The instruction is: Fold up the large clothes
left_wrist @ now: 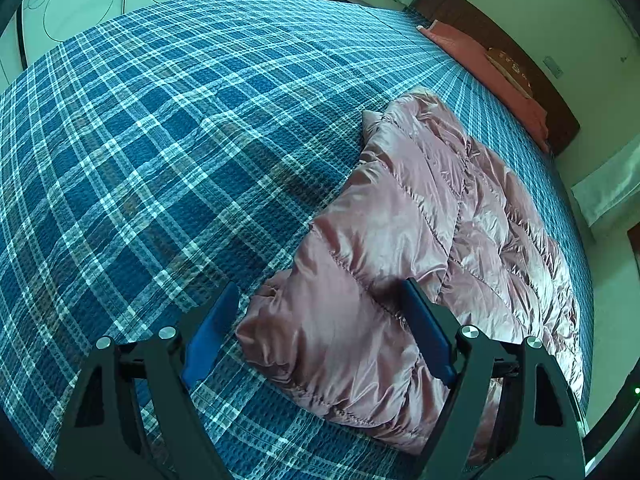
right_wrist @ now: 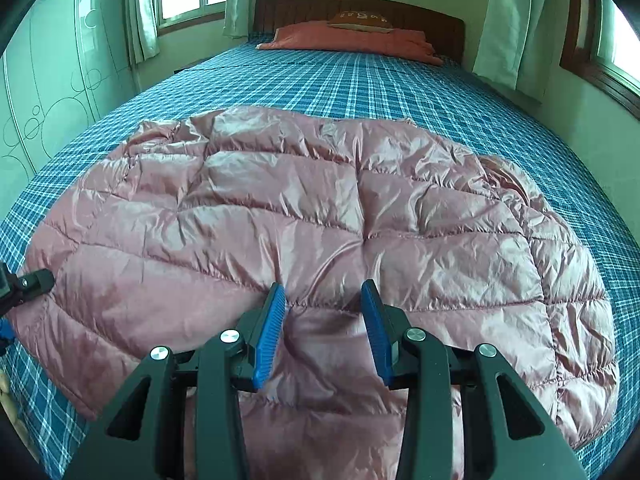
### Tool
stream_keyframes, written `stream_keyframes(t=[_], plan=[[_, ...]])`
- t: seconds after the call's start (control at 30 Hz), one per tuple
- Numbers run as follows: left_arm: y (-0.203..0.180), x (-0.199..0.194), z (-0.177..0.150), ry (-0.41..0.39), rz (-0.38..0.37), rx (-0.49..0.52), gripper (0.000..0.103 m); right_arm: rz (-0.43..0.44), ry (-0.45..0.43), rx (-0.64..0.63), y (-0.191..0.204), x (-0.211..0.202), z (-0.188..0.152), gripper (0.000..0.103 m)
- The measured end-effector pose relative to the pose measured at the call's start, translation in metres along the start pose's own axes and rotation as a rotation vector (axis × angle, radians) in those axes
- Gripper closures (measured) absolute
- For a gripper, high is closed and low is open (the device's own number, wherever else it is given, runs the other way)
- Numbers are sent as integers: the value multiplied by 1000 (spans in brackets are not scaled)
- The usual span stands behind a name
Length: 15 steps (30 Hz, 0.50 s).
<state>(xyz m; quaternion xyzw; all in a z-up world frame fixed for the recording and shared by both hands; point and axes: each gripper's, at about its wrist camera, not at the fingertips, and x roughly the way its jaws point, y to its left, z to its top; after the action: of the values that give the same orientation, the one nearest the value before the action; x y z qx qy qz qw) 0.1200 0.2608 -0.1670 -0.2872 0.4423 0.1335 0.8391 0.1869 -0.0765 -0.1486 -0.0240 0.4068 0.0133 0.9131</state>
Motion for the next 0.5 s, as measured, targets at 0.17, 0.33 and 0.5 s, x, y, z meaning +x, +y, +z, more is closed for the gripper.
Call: stream_keyframes(t=[0.17, 0.33, 0.5], plan=[[3, 3, 3, 0, 5, -2, 21, 18, 7, 34, 2, 14, 17, 63], [4, 9, 7, 1, 0, -22, 21, 12, 49, 46, 9, 32, 14, 63], [0, 16, 8, 0, -12, -46, 21, 14, 51, 58, 8, 37, 10, 63]])
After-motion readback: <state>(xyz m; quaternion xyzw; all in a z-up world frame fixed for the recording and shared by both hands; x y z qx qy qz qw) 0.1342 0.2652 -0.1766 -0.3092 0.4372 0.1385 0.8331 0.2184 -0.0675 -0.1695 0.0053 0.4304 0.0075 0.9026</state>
